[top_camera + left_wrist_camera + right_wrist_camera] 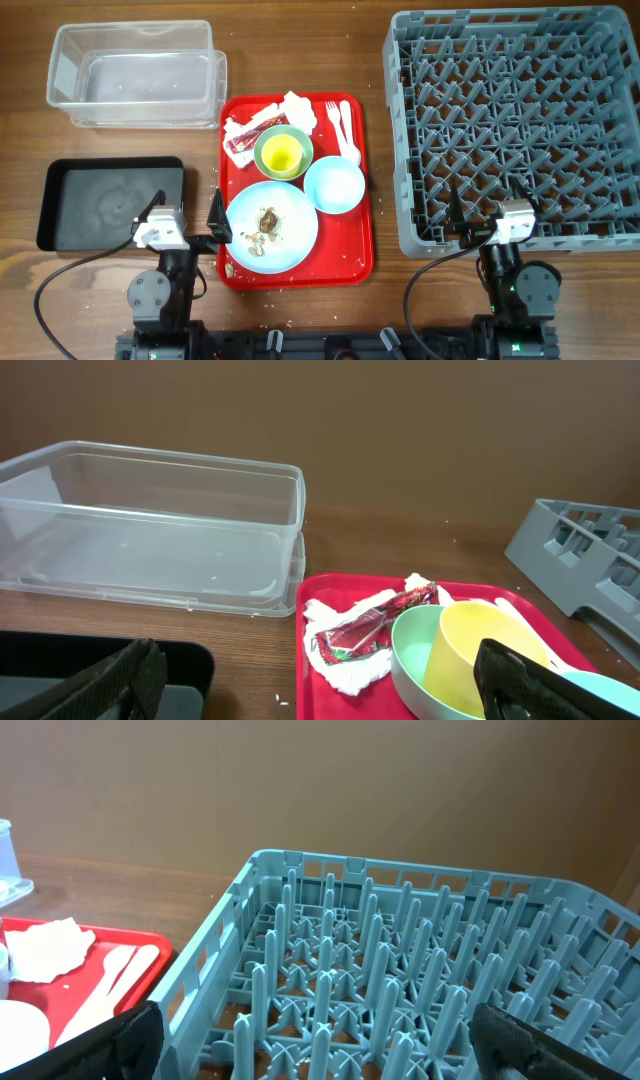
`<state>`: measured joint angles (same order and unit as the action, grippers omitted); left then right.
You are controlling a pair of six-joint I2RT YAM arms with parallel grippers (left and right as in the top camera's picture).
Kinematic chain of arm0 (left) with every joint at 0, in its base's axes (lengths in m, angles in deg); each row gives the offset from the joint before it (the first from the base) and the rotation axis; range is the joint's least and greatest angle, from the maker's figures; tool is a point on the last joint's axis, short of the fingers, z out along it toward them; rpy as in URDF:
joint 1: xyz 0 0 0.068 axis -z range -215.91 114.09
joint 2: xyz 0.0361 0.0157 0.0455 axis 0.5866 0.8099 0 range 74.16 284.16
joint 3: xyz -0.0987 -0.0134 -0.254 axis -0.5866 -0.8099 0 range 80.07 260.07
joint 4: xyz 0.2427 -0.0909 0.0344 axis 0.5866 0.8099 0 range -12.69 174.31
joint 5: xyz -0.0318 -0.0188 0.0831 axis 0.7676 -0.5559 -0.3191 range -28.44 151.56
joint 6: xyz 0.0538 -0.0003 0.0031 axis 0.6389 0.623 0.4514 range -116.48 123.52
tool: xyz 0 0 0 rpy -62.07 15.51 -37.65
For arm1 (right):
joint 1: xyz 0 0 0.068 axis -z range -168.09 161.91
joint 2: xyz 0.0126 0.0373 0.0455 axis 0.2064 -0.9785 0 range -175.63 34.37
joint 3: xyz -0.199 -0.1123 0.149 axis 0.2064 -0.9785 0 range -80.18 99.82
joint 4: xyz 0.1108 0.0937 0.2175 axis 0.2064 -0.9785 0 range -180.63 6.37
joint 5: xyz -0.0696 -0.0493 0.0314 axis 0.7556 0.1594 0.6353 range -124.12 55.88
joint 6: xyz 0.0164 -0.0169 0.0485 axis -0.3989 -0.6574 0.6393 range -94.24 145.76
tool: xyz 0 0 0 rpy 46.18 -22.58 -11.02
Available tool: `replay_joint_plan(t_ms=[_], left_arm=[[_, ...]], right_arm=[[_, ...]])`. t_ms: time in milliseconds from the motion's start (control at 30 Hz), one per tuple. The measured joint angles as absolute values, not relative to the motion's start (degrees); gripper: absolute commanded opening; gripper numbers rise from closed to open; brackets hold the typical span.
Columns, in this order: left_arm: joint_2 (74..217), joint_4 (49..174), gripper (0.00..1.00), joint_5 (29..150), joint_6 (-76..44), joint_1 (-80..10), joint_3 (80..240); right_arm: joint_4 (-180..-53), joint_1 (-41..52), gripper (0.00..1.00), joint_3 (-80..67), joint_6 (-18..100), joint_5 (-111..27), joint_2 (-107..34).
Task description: Sort waste into correct bins and load items into the dishwasher rack
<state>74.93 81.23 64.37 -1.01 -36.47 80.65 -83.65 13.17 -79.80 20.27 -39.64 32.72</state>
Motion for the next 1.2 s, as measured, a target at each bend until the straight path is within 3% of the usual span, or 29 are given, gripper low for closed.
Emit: replay_joint_plan(t_ms=[233,1200], left_arm=[[74.9,80.9,1.00,67.0,-1.0,-36.5,80.7],[75.0,81.0,1.00,118.3,-1.0,-36.5,80.7]], right_arm=[[-83.6,13.2,1.00,-79.8,20.3,-39.6,32.7],[-83.6,13.2,1.00,-79.8,20.3,-39.6,32.7]])
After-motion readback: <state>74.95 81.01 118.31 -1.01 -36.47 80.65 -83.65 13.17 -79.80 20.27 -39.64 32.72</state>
